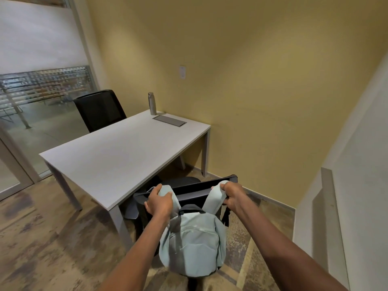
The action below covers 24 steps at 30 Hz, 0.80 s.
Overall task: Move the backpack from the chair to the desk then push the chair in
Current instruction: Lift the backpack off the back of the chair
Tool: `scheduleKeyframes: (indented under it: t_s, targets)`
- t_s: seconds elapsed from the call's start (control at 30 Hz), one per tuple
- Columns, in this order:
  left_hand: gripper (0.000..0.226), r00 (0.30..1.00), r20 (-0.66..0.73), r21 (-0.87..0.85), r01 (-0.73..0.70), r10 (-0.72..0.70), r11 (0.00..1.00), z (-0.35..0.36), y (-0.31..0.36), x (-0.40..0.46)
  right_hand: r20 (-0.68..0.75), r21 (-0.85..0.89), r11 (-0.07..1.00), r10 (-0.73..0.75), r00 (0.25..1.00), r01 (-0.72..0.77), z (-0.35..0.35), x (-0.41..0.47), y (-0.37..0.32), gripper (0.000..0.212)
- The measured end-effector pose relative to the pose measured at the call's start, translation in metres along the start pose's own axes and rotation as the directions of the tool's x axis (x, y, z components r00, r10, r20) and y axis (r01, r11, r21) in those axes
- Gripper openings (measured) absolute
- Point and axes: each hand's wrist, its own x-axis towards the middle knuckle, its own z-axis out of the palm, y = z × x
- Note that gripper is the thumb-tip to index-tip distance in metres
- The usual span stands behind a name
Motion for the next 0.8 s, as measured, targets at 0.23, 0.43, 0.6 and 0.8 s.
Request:
scheduleKeyframes:
  t_s: [0.23, 0.43, 0.6, 0.8]
  targets:
    - [0.053, 0.965, -0.149, -0.309, 0.161, -0.215, 0.937, -0.033, 0.023, 0.015, 0.116, -0.039, 0.999, 0.000, 0.993, 0.004, 0.030, -0.024, 0.003, 0.027]
    - [0.041, 0.952, -0.226, -0.217, 0.159, -0.208, 0.963, -0.049, 0.019, 0.011, 0.107, -0.031, 1.000, 0.008, 0.994, -0.005, 0.041, -0.033, 0.019, 0.040]
    - [0.040, 0.974, -0.126, 0.172, 0.208, -0.188, 0.963, -0.069, -0.007, 0.014, 0.100, -0.020, 1.000, 0.016, 0.995, -0.014, 0.037, -0.041, 0.026, 0.041]
    - [0.030, 0.964, 0.196, 0.372, 0.099, -0.182, 0.923, -0.070, -0.039, -0.004, 0.075, 0.012, 1.000, 0.013, 0.997, -0.014, 0.024, -0.052, 0.017, 0.041]
